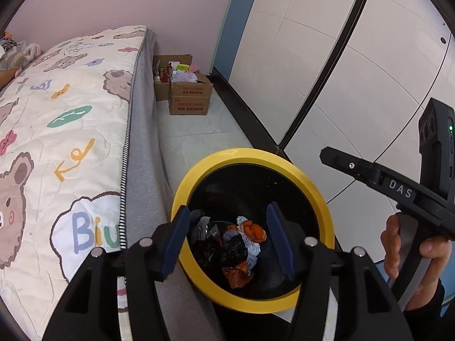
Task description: Collect trash
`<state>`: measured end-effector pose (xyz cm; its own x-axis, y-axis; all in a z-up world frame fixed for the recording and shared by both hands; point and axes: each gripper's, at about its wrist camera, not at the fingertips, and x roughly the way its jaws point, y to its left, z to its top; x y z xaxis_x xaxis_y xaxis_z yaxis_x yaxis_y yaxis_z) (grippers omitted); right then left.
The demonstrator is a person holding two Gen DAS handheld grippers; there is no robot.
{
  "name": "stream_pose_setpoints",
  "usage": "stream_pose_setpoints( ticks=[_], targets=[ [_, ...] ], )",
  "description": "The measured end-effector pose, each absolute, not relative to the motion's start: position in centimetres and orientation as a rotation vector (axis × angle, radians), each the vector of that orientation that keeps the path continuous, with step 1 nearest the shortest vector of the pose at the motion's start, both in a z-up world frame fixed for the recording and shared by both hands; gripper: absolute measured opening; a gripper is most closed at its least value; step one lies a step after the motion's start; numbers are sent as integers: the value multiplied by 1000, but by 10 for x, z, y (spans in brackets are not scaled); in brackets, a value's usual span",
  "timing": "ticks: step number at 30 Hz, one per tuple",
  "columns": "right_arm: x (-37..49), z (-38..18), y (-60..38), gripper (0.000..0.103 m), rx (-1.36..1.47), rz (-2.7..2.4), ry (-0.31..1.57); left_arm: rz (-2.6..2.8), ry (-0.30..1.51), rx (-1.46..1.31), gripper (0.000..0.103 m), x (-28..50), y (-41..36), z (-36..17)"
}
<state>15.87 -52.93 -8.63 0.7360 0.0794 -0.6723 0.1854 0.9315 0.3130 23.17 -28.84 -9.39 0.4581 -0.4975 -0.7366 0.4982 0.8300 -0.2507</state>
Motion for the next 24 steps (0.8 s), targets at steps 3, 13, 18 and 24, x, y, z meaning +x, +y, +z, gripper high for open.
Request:
stream_pose_setpoints(
  ticks=[3,13,18,24],
  targets=[
    [157,-83,-524,46,374,-51,748,-603,900,-10,54,230,-280,-90],
    [160,-69,-492,47,361,-3,753,-537,895,-55,54,222,-236,-77],
    [166,-62,-463,47,337,42,760,-492,877,-74,54,217,-208,-68],
    [172,-53,-425,48,310,98,767,-424,863,-103,54,211,-168,-62]
  ],
)
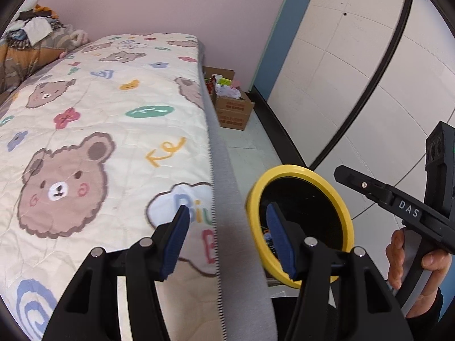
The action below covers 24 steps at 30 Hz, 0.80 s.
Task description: Collect trash
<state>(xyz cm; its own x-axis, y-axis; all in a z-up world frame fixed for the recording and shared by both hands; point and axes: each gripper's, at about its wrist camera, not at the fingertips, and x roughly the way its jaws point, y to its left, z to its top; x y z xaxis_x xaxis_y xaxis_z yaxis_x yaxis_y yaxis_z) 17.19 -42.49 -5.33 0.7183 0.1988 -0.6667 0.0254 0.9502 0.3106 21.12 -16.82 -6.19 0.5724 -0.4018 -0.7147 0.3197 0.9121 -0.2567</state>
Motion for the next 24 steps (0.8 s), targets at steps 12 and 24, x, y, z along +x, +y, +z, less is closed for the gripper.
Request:
stream_pose_setpoints(
  ticks=[12,24],
  targets=[
    [187,-41,-327,50,237,240,790,-280,852,-162,54,195,-76,-61],
    [200,-46,-227,51,189,373,831,-110,839,-217,54,175,29,-76]
  ],
)
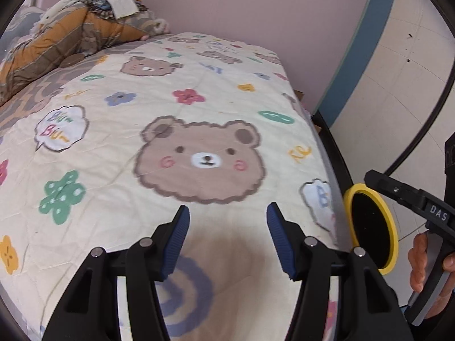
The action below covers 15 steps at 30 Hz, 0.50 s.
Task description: Collect trash
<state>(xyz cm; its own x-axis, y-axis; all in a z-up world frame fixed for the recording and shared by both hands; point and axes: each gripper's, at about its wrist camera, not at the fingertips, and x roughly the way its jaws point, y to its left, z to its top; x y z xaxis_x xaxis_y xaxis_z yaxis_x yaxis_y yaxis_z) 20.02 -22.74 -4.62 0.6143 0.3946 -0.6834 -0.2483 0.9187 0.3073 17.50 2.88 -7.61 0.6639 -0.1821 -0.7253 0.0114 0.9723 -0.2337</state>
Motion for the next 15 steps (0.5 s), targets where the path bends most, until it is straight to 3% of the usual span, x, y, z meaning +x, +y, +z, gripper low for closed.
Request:
stream_pose_setpoints(
  ticks=[6,15],
  targets=[
    [204,-58,-185,55,178,410,837,-22,830,-243,54,166,73,-92],
    [192,-72,-155,72,154,337,767,49,690,-225,85,150,103,-92]
  ],
)
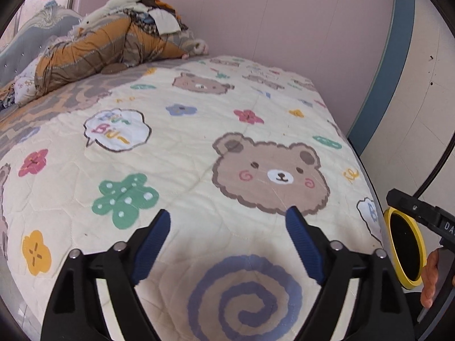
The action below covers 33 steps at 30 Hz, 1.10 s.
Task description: Collect trash
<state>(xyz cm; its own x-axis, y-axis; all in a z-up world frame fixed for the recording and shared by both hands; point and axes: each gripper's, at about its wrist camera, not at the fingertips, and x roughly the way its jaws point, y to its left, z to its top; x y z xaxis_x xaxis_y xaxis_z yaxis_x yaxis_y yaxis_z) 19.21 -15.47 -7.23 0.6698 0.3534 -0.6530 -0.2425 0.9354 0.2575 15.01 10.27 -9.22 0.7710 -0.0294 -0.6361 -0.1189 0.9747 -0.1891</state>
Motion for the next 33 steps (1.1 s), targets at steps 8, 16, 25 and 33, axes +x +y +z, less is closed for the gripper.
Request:
stream_pose_setpoints(
  ticks=[8,16,25,33],
  targets=[
    [166,-56,-156,94,130,242,610,58,577,-221,95,130,103,-81],
    [129,-30,-164,95,148,174,407,45,472,-170,95,104,89,-49],
    [103,-19,-153,95,76,113,367,32,353,-176,95,69,76,-20],
    [93,-20,-159,95,115,87,361,18,320,-173,95,55,71,-13]
  ],
)
